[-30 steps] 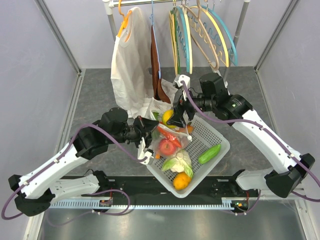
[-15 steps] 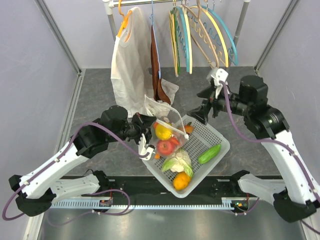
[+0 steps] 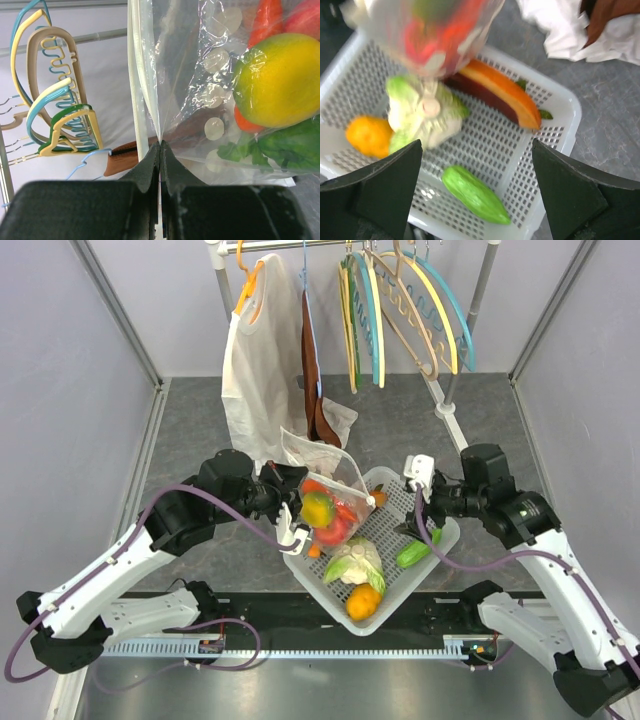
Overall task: Place the food in the zip-top bag and seal the zipper
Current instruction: Pick up the fake vegetable from the bin.
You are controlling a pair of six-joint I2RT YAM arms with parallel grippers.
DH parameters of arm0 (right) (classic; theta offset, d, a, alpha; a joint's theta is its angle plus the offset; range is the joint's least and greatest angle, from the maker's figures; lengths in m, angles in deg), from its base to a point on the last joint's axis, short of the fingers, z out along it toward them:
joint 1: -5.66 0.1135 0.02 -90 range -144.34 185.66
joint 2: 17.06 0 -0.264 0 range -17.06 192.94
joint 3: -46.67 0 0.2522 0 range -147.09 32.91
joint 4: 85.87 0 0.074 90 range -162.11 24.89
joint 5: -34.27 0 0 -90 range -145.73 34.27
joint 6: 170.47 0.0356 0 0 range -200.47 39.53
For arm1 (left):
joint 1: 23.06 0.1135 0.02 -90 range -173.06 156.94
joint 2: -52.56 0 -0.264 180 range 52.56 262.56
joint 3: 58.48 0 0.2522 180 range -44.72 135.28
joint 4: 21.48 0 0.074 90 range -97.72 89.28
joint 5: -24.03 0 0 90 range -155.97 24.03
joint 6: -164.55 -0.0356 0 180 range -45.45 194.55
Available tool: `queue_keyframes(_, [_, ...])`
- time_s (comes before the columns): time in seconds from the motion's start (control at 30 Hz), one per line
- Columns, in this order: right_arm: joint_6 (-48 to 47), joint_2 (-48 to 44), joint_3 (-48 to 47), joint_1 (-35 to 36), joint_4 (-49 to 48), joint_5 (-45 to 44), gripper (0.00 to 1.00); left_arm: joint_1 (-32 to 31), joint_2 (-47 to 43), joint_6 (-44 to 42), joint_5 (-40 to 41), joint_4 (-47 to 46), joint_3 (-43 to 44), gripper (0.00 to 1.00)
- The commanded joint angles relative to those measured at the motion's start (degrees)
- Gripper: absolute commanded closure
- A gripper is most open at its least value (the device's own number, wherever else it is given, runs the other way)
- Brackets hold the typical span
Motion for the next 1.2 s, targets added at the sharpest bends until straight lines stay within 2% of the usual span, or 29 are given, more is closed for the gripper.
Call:
queue_keyframes(0.0, [-20.81,1.06,3.27,-0.07,8.75,0.83,0.06,0.22,-0.28,1.3,0.09,-1.7,1.75,0.98])
queue_keyframes(0.03, [-28.85,1.5,3.63,-0.06,10.88,0.22,0.07,0.31,-0.36,1.39,0.01,-1.62,1.66,0.98])
queue_keyframes(0.13, [-39.09,2.99,5.3,-0.15,16.08,-1.97,0.16,0.31,-0.54,1.39,-0.43,-1.61,1.22,0.98])
queue_keyframes(0.23, [-42.1,5.1,5.57,-0.33,16.78,-3.04,0.24,0.22,-0.63,1.83,-0.78,-1.62,0.69,0.98])
queue_keyframes(0.27, [-45.34,6.58,5.39,-0.33,17.31,-3.21,0.26,0.22,-0.71,1.92,-0.79,-1.61,0.6,0.98])
queue_keyframes(0.3, [-48.15,7.56,5.3,-0.33,19.4,-3.56,0.33,0.22,-0.72,1.83,-0.87,-1.7,0.52,0.98])
queue_keyframes(0.33, [-50.79,8.44,5.3,-0.33,20.73,-4.18,0.36,0.22,-0.63,1.92,-0.96,-1.7,0.43,0.98])
queue_keyframes(0.37, [-56.91,10.27,5.3,-0.24,23.7,-6.36,0.39,0.31,-0.63,1.92,-1.05,-1.62,0.43,0.98])
queue_keyframes(0.4, [-59.23,11.16,5.47,-0.33,24.69,-7.6,0.39,0.22,-0.45,1.92,-1.22,-1.61,0.43,0.98])
queue_keyframes(0.53, [-64.96,15.99,5.65,-0.24,25.4,-12.26,0.4,0.22,-0.28,2.0,-1.58,-1.7,0.6,0.98])
queue_keyframes(0.77, [-66.72,27.15,-0.58,0.28,25.22,-14.2,0.37,0.22,0.08,2.18,-1.75,-2.23,-0.1,0.98])
queue_keyframes(1.0, [-71.12,28.22,2.57,2.48,25.05,-19.56,0.33,0.22,0.34,2.18,-1.84,-3.28,-0.89,0.98])
queue_keyframes(1.17, [-69.64,27.16,5.65,5.29,22.95,-21.14,0.3,0.22,-0.1,1.83,-1.93,-3.72,-2.12,0.98])
